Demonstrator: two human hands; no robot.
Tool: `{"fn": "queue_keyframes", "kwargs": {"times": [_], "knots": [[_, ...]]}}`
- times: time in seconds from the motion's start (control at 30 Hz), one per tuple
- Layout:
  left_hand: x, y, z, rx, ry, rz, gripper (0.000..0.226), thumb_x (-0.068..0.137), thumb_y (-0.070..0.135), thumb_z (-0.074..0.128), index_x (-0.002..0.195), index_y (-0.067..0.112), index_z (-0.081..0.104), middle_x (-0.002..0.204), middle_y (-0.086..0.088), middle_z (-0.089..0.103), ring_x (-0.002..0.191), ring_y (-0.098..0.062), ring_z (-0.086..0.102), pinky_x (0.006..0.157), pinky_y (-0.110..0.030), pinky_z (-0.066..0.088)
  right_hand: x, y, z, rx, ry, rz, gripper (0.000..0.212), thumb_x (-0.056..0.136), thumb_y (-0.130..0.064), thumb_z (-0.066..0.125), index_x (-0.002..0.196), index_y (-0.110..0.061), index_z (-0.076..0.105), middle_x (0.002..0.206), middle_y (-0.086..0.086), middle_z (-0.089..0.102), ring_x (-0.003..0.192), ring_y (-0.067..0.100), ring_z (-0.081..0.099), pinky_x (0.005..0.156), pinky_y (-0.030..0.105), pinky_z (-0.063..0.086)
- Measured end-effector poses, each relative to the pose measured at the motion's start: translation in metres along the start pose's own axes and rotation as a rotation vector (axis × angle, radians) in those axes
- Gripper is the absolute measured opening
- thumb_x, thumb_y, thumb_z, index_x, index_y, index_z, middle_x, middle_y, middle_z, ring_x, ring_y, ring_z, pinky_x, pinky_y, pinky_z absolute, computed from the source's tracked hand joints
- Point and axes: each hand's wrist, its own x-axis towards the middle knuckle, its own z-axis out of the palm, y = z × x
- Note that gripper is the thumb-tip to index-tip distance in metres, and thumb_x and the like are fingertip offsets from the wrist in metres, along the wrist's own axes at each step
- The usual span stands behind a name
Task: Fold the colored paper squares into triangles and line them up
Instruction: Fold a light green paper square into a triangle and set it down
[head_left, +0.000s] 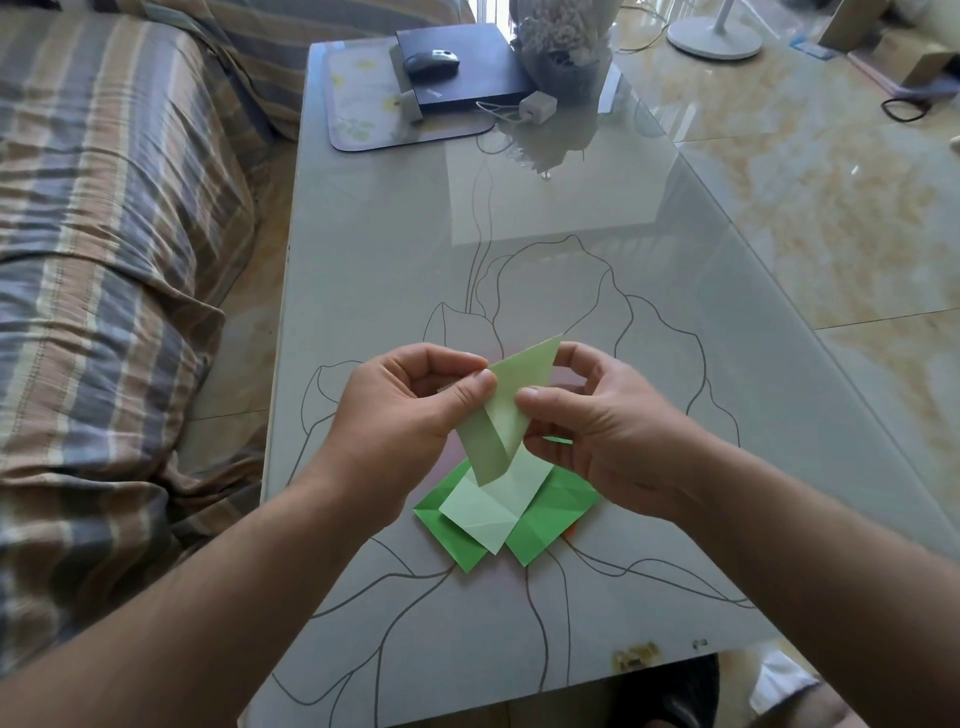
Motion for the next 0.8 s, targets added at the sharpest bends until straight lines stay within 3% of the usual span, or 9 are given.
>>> {"fn": "queue_keyframes", "kwargs": {"times": [0.1, 0.23, 0.37, 0.47, 0.57, 0.67, 0.8], "knots": [[-0.0006, -0.0012, 0.0020, -0.010, 0.014, 0.012, 0.027, 0.070, 0.022, 0.081, 0.093, 0.009, 0.077, 0.093, -0.015, 0.079, 0.092, -0.030, 0.076, 0.094, -0.047, 0.060, 0.0025, 0.0018, -0.0019, -0.017, 0.047, -0.053, 0.064, 0.067, -0.010, 0.084, 0.127, -0.013, 0.061, 0.085, 0.011, 0.064, 0.078, 0.024, 0.066, 0.081, 0.036, 0.057], [0.0004, -0.0018, 0.0019, -0.050, 0.045, 0.010, 0.029, 0.070, 0.022, 0.081, 0.095, 0.008, 0.076, 0.095, -0.015, 0.079, 0.095, -0.032, 0.076, 0.094, -0.048, 0.060, 0.0024, 0.0055, 0.0001, -0.067, 0.032, -0.084, 0.068, 0.066, -0.017, 0.086, 0.129, -0.019, 0.061, 0.086, 0.011, 0.067, 0.083, 0.025, 0.069, 0.090, 0.041, 0.056], [0.0011, -0.0017, 0.0019, -0.074, 0.055, 0.002, 0.029, 0.071, 0.020, 0.080, 0.096, 0.006, 0.075, 0.096, -0.017, 0.078, 0.095, -0.032, 0.076, 0.096, -0.047, 0.060, 0.0006, 0.0061, 0.0010, -0.155, 0.011, -0.130, 0.061, 0.076, -0.007, 0.083, 0.130, -0.018, 0.059, 0.070, 0.005, 0.062, 0.068, 0.018, 0.063, 0.074, 0.035, 0.051], [0.0021, -0.0027, 0.0021, -0.086, 0.063, -0.017, 0.018, 0.080, 0.012, 0.079, 0.096, 0.006, 0.075, 0.096, -0.017, 0.078, 0.095, -0.031, 0.076, 0.095, -0.046, 0.060, 0.0014, 0.0055, 0.0010, -0.156, 0.009, -0.138, 0.063, 0.074, -0.014, 0.084, 0.131, -0.020, 0.059, 0.077, 0.009, 0.066, 0.073, 0.020, 0.065, 0.079, 0.038, 0.053], [0.0038, -0.0029, 0.0018, -0.114, 0.069, -0.031, 0.015, 0.082, 0.010, 0.078, 0.096, 0.006, 0.074, 0.095, -0.016, 0.078, 0.090, -0.028, 0.076, 0.089, -0.044, 0.062, -0.0008, 0.0072, 0.0024, -0.162, -0.043, -0.121, 0.066, 0.074, -0.018, 0.084, 0.134, -0.025, 0.058, 0.091, 0.016, 0.069, 0.084, 0.023, 0.068, 0.086, 0.040, 0.055], [0.0033, -0.0033, 0.0020, -0.126, 0.062, -0.046, 0.016, 0.082, 0.009, 0.078, 0.097, 0.005, 0.073, 0.092, -0.014, 0.078, 0.086, -0.025, 0.076, 0.078, -0.036, 0.062, -0.0020, 0.0093, 0.0006, -0.211, -0.069, -0.120, 0.057, 0.084, 0.000, 0.080, 0.133, -0.022, 0.060, 0.076, 0.008, 0.065, 0.075, 0.021, 0.066, 0.079, 0.035, 0.056], [0.0023, -0.0043, 0.0018, -0.120, 0.064, -0.056, 0.011, 0.088, 0.006, 0.075, 0.098, 0.004, 0.073, 0.092, -0.015, 0.078, 0.083, -0.025, 0.077, 0.072, -0.034, 0.062, -0.0012, 0.0079, -0.0002, -0.225, -0.093, -0.095, 0.056, 0.087, 0.003, 0.077, 0.135, -0.019, 0.059, 0.071, 0.004, 0.064, 0.069, 0.019, 0.064, 0.072, 0.031, 0.055]]}}
